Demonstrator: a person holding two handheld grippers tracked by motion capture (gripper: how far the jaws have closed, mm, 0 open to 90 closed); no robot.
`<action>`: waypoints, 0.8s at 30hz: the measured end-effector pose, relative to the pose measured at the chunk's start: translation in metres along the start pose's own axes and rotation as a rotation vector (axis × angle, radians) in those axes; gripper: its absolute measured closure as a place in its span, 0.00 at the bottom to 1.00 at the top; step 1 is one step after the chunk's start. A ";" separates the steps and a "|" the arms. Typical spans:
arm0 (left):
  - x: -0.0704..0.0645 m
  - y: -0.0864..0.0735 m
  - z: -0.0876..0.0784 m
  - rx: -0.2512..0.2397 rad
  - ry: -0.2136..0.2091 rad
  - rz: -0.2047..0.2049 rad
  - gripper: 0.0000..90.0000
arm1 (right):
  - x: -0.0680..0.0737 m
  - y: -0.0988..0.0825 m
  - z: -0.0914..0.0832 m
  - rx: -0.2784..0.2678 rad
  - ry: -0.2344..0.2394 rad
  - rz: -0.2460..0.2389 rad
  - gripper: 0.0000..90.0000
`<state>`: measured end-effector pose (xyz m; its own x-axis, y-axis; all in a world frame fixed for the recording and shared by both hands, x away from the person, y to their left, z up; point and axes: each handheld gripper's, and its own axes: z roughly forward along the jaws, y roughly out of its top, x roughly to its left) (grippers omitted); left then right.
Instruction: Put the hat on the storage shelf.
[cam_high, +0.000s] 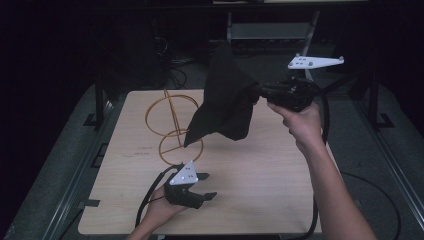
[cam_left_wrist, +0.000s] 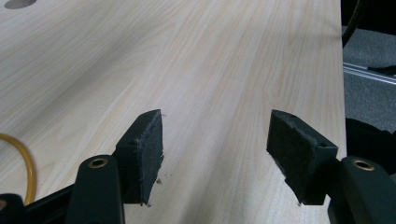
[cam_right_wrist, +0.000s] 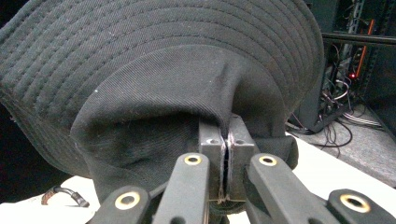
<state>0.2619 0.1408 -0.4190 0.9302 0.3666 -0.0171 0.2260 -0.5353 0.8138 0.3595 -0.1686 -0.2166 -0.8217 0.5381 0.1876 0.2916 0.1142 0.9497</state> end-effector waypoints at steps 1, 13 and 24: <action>0.000 0.000 0.000 0.000 0.000 0.000 0.39 | 0.000 0.000 0.000 0.000 0.000 0.000 0.98; 0.003 0.000 -0.002 0.001 0.007 0.015 0.40 | 0.005 0.023 0.032 0.030 0.055 -0.010 0.98; 0.001 0.001 0.000 -0.007 0.004 0.032 0.40 | 0.009 0.046 0.065 0.092 0.080 -0.029 0.97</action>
<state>0.2631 0.1405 -0.4185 0.9356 0.3530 0.0113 0.1943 -0.5410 0.8183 0.3972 -0.1040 -0.1878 -0.8657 0.4656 0.1837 0.3082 0.2067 0.9286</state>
